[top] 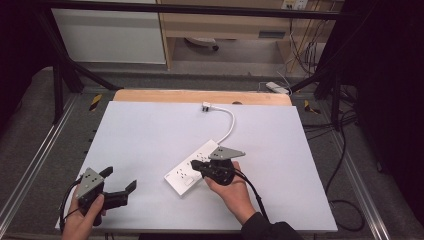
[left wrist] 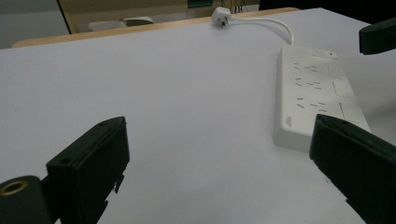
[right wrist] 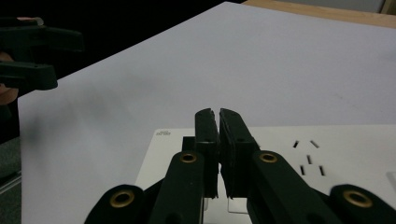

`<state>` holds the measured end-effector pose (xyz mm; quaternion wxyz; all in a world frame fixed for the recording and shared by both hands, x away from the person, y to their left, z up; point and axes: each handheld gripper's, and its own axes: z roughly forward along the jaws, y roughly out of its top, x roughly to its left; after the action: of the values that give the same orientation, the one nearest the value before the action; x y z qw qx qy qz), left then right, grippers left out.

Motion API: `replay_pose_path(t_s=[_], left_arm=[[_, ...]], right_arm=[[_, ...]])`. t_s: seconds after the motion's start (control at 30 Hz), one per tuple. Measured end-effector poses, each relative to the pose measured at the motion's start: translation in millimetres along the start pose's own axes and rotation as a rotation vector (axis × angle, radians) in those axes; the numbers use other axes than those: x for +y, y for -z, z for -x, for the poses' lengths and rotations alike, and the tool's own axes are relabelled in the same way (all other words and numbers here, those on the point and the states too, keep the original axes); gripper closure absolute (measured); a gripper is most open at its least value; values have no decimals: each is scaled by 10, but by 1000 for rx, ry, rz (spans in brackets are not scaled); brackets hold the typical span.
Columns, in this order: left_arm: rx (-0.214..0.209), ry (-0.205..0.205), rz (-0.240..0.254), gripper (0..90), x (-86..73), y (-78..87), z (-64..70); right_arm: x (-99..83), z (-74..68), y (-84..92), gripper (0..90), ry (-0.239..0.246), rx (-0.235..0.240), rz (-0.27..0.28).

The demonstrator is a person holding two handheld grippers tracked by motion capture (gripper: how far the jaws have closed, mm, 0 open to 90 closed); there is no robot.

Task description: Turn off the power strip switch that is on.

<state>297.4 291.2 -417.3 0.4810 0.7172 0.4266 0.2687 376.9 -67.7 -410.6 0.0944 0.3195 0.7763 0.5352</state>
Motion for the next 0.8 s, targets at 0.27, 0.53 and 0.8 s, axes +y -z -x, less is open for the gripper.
replay_pose_path(t_s=[0.27,0.53,0.8], left_arm=[[2,2,0,47,-1,1,-3],[1,1,1,47,-1,0,-1],[-1,1,0,47,-1,1,1]], right_arm=[[68,100,109,812,-12,-34,22],[160,175,197,763,-10,-72,37],[227,198,235,625,-13,-83,43]])
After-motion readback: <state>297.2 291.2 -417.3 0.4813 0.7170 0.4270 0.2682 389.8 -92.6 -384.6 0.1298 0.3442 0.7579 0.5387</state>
